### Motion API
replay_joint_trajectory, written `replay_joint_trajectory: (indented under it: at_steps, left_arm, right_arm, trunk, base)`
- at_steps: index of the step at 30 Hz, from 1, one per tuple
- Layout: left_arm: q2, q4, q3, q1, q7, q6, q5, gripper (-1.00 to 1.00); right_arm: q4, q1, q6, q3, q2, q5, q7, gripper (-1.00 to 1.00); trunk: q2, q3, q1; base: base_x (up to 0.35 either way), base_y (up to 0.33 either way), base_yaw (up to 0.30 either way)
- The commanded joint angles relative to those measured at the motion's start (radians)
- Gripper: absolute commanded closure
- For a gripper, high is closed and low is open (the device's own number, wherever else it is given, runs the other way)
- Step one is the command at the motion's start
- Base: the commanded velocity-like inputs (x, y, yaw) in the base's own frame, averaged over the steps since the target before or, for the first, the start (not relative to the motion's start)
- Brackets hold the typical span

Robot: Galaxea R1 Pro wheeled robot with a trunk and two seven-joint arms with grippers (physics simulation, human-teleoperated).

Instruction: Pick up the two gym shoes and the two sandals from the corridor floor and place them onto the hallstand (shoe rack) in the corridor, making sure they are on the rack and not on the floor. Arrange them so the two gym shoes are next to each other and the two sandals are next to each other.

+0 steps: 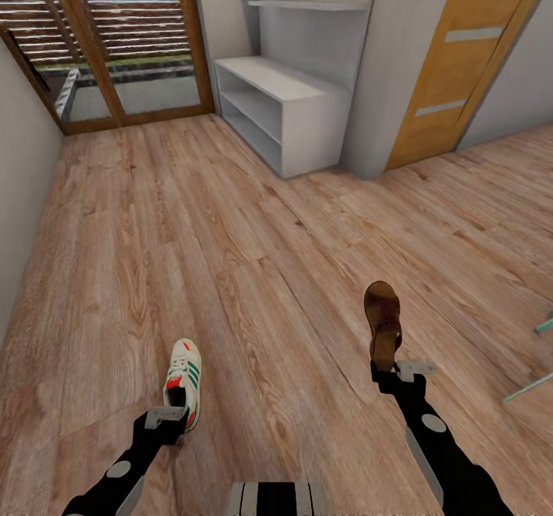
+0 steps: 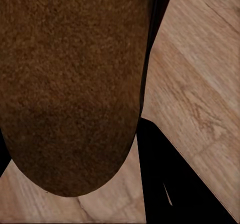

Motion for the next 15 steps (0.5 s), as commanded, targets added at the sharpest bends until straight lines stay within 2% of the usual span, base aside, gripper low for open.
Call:
replay_joint_trajectory:
  at_steps: [1, 15]
  left_arm:
    - [0.000, 0.001, 0.007, -0.001, -0.007, -0.003, -0.004, -1.00]
    - [-0.001, 0.001, 0.007, -0.001, -0.004, -0.002, -0.004, -1.00]
  right_arm:
    - [0.000, 0.000, -0.003, 0.002, 0.000, -0.010, -0.005, 1.00]
    - [-0.020, 0.000, -0.004, 0.002, -0.001, -0.009, -0.005, 1.00]
  trunk:
    - [-0.001, -0.006, 0.000]
    - [-0.004, -0.082, 0.006]
  base:
    - [0.000, 0.000, 0.000]
    - [0.000, 0.000, 0.000]
